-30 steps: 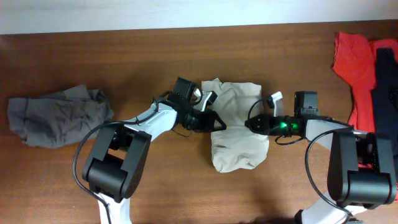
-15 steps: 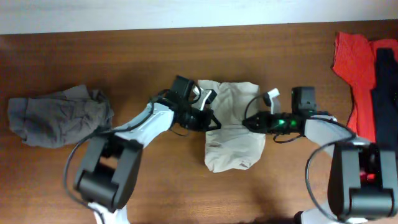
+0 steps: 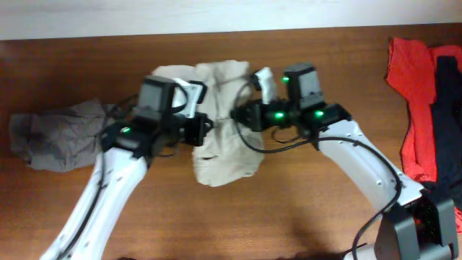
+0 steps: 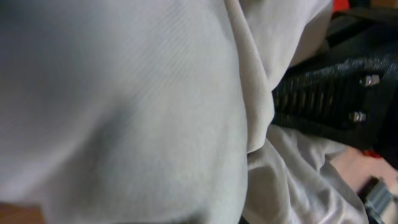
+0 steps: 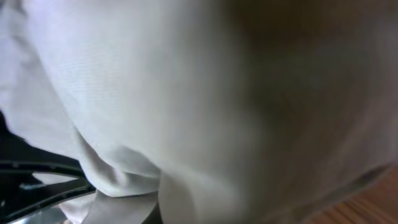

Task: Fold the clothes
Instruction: 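Lift the folded beige shorts upward with both grippers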

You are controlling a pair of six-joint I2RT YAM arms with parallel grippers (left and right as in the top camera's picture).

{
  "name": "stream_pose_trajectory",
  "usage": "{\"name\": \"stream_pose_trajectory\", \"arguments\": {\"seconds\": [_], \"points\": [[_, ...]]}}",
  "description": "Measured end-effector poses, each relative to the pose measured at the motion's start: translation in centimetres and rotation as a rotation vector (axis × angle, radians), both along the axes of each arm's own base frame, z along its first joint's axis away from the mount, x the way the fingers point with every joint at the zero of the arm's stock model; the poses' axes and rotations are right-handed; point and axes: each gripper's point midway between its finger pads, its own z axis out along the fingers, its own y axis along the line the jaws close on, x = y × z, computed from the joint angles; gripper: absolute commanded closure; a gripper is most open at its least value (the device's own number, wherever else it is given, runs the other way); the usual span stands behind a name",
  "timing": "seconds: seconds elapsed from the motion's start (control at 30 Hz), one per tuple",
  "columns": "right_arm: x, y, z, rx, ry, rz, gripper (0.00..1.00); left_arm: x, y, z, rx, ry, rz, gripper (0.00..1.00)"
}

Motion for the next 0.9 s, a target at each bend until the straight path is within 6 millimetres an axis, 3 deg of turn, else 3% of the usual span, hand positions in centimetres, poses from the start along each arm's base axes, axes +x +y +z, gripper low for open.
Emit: {"name": "stream_pose_trajectory", "arguments": {"seconds": [0.27,0.4,0.53,0.7,0.8,0.9], "points": [[0.1,3.9,2.4,0.024,-0.101,-0.026,0.96,0.3,3.8,0.9,0.024,-0.02,0.082,1.0],[0.0,6.9,4.5,0.104,-0.179,-0.015,0.96,0.6,6.9,1.8,0.024,-0.044,0.155,1.0],[-0.8,10.4,5.2,0.192,-0.192,0.02,0.96,-0.6,10.2,3.0,0.019,-0.051,0.225,1.0],[-1.3,14.2,3.1,0.229,-0.13,0.071,0.96,-1.7,12.9,3.3,0.034,-0.043,0.272,0.99],[-1.1,14.9,1.6,0.207,-0.081,0.07,0.96,-1.8,12.7,2.8,0.052,-0.036,0.249,0.99],[-0.8,14.4,0.5,0.167,-0.047,0.049,0.96,-1.4,11.5,2.0,0.072,-0.026,0.203,0.99]]}}
